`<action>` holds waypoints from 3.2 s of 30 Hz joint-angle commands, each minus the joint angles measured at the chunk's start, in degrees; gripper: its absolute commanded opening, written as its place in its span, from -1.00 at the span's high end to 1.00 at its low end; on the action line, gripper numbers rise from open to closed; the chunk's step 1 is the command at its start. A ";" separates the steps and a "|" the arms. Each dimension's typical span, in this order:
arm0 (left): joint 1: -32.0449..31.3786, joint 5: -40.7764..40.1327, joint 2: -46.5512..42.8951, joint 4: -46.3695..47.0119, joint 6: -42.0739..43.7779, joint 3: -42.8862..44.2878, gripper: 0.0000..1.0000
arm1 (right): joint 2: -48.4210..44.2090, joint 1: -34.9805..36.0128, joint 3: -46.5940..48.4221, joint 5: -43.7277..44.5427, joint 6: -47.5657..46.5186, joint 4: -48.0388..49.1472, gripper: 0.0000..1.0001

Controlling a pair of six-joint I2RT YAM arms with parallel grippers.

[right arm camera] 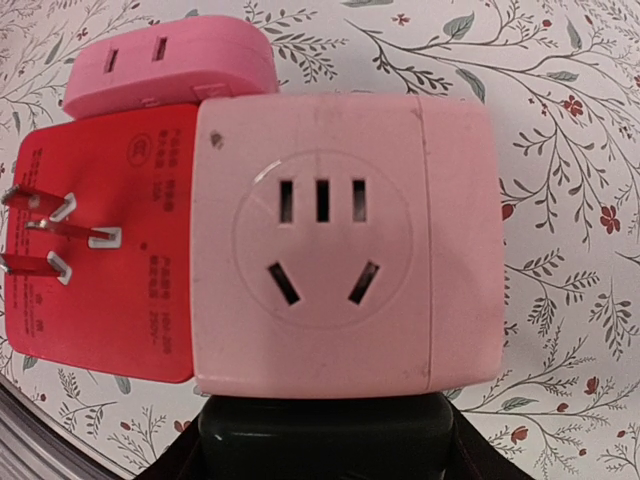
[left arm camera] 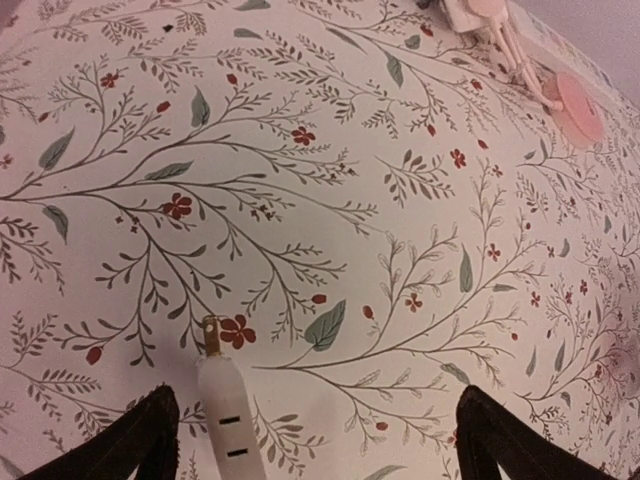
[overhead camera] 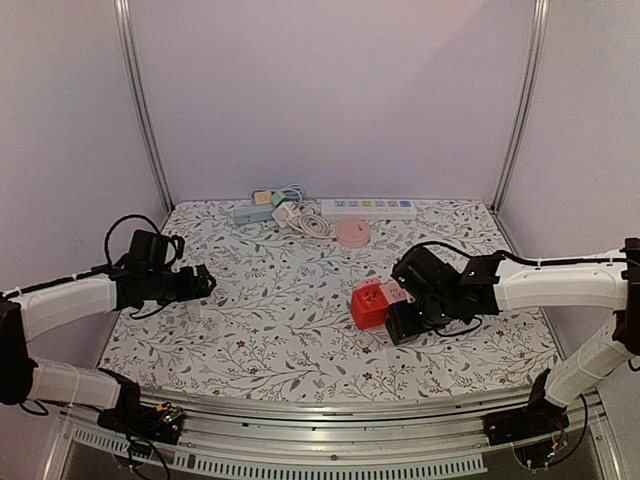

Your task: Pull the plug off the socket

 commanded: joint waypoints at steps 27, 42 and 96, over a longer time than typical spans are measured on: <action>-29.32 40.10 18.67 -8.94 9.53 34.03 -0.92 | -6.63 6.90 5.95 7.91 -5.97 11.04 0.13; -30.30 44.51 23.53 -2.71 6.31 31.76 -0.95 | -6.42 8.96 7.12 7.29 -8.01 16.24 0.12; -26.35 54.87 26.81 15.20 -7.00 27.57 0.56 | -2.80 11.16 2.62 10.51 -11.32 22.73 -0.44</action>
